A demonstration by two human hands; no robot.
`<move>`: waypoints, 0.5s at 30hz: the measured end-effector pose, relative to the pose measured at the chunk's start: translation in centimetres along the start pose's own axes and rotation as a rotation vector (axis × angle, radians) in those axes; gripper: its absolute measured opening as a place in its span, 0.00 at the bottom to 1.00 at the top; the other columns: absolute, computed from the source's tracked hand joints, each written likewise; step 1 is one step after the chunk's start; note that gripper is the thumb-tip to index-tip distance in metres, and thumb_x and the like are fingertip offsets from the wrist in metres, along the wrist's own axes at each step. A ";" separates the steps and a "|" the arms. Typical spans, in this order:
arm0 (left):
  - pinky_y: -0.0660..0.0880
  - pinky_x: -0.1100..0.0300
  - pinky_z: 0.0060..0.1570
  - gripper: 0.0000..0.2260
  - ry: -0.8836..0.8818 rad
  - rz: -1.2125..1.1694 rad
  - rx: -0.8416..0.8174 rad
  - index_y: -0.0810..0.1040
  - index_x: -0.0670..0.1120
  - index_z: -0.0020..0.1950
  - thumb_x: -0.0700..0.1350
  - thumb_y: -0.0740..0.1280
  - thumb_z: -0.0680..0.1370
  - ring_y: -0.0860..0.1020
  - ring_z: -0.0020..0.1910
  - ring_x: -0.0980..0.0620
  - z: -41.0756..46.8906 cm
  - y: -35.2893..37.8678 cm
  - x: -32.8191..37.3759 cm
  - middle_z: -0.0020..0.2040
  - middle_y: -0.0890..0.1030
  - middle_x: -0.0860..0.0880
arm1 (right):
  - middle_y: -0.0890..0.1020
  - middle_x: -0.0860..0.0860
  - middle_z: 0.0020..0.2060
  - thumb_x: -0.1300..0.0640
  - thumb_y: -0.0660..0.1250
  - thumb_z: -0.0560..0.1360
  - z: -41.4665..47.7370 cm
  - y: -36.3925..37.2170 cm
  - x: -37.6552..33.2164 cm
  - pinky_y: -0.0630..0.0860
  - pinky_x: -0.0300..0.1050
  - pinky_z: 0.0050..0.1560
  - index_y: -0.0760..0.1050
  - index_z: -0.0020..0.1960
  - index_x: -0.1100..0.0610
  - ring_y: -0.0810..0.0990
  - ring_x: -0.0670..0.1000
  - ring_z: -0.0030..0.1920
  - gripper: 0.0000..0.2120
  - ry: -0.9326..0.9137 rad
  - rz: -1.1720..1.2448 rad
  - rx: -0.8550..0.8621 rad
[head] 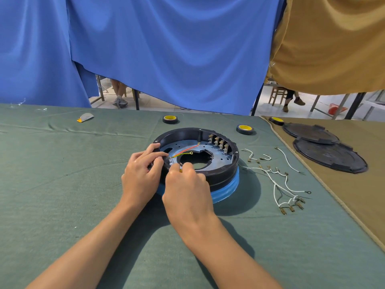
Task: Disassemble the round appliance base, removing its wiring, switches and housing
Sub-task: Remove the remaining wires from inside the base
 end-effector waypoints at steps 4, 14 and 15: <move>0.71 0.51 0.56 0.15 0.010 0.013 0.005 0.82 0.59 0.47 0.51 0.56 0.73 0.72 0.60 0.54 0.0 -0.1 0.0 0.60 0.74 0.69 | 0.75 0.59 0.55 0.64 0.53 0.79 0.4 0.1 0.0 0.73 0.50 0.46 0.72 0.63 0.63 0.78 0.62 0.53 0.15 0.007 0.011 -0.001; 0.70 0.55 0.54 0.15 0.011 0.013 0.027 0.83 0.59 0.46 0.52 0.57 0.72 0.72 0.59 0.56 0.1 -0.1 0.0 0.59 0.74 0.70 | 0.79 0.56 0.48 0.56 0.59 0.79 0.6 -0.5 1.6 0.62 0.44 0.40 0.76 0.52 0.59 0.77 0.59 0.50 0.10 0.028 0.091 0.019; 0.70 0.55 0.54 0.15 0.011 0.014 0.027 0.83 0.59 0.47 0.52 0.57 0.72 0.72 0.59 0.56 0.0 -0.1 0.0 0.60 0.74 0.70 | 0.79 0.57 0.49 0.56 0.59 0.79 0.5 -0.4 1.4 0.62 0.44 0.41 0.76 0.53 0.59 0.77 0.59 0.50 0.10 0.023 0.082 0.012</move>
Point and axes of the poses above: each hand's wrist, its own z-axis towards the middle knuckle, its own y-axis out of the palm, x = y × z, the point moved 8 cm from there along z, towards the middle knuckle
